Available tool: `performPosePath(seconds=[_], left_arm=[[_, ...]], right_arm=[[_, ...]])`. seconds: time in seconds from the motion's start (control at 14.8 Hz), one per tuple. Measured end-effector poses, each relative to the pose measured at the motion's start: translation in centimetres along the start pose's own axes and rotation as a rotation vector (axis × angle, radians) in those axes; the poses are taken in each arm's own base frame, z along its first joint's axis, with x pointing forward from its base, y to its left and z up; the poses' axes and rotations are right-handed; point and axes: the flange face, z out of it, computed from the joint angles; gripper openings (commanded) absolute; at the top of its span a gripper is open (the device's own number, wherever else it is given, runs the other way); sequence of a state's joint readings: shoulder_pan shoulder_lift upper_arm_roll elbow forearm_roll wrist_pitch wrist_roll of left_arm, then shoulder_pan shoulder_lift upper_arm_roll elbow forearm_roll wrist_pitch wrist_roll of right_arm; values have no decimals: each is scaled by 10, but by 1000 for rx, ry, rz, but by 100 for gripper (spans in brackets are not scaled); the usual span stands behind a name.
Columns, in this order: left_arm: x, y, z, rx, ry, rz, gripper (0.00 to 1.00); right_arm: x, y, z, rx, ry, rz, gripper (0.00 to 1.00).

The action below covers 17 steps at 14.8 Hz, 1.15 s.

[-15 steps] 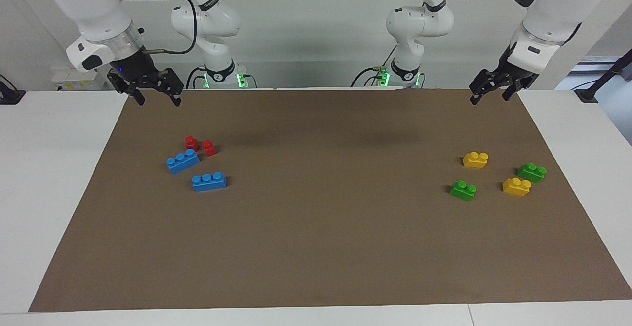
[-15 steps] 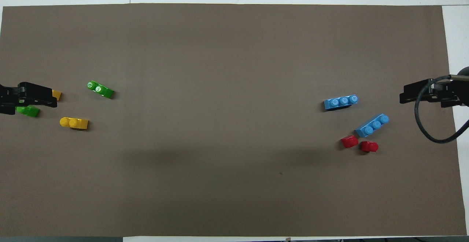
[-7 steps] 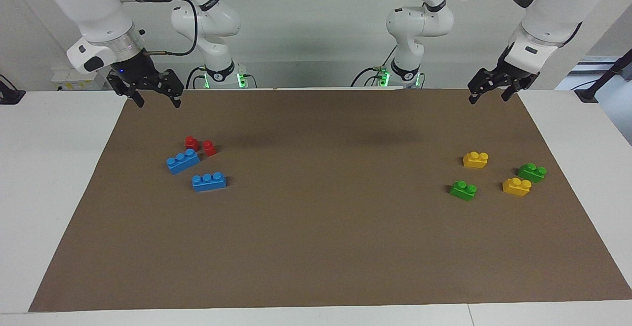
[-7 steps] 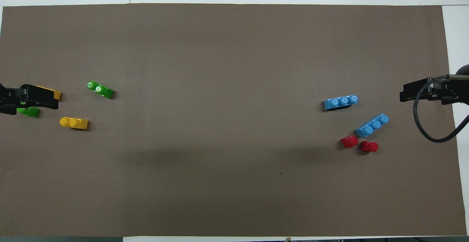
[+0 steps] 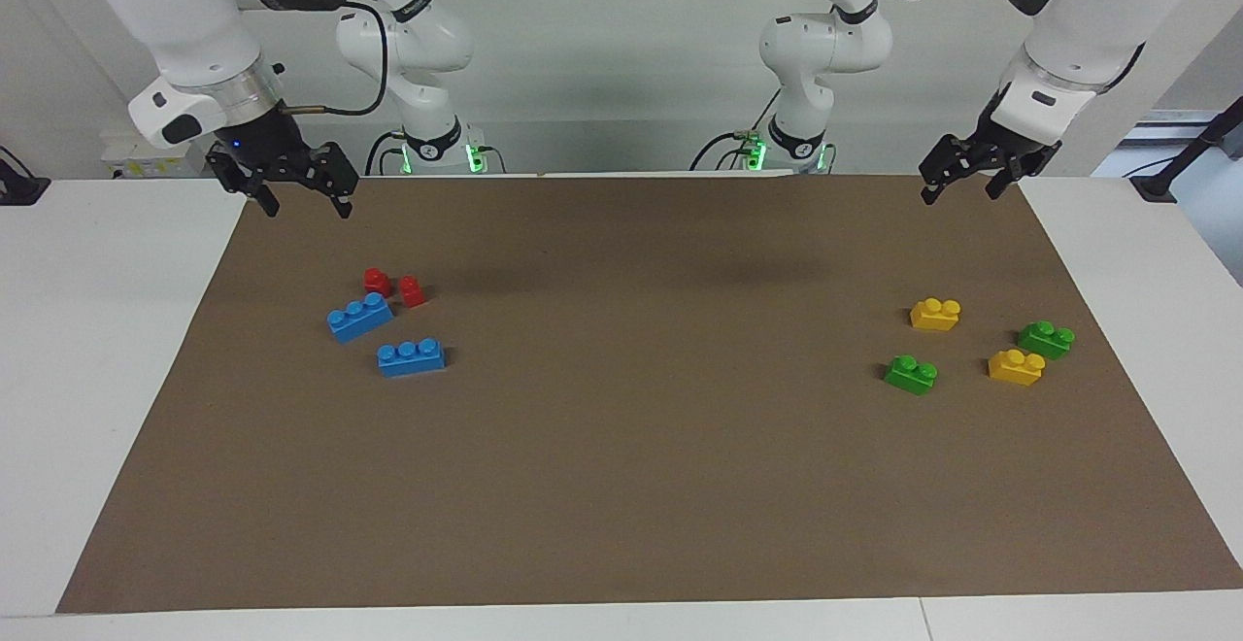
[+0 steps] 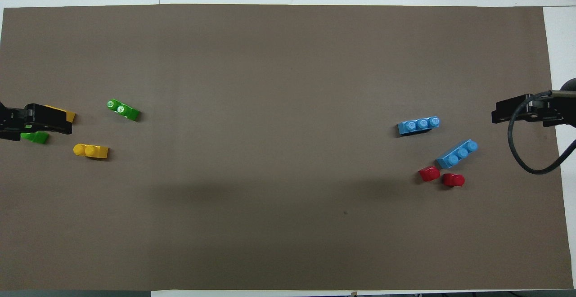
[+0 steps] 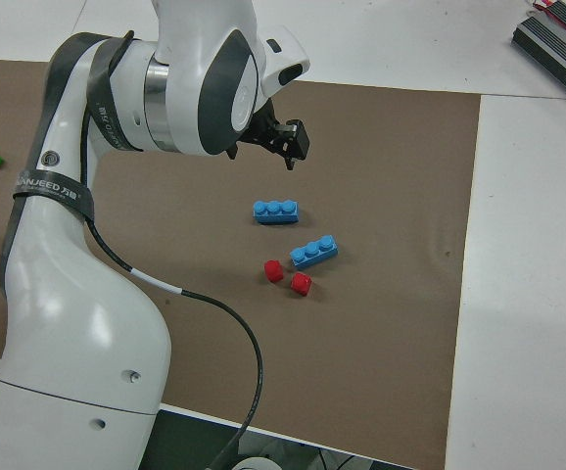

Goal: Remove green block with left arm and hold with right

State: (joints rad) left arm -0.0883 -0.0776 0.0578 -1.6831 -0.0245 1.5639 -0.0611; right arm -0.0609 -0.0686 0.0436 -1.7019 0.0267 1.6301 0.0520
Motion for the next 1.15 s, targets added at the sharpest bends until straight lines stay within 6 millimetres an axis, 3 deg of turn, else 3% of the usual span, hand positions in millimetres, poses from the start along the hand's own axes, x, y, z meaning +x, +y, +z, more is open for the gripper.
performPosePath(seconds=[1.15], left_arm=[[0, 0, 0, 0, 1, 2, 100]], right_arm=[[0, 3, 1, -20, -2, -21, 100]])
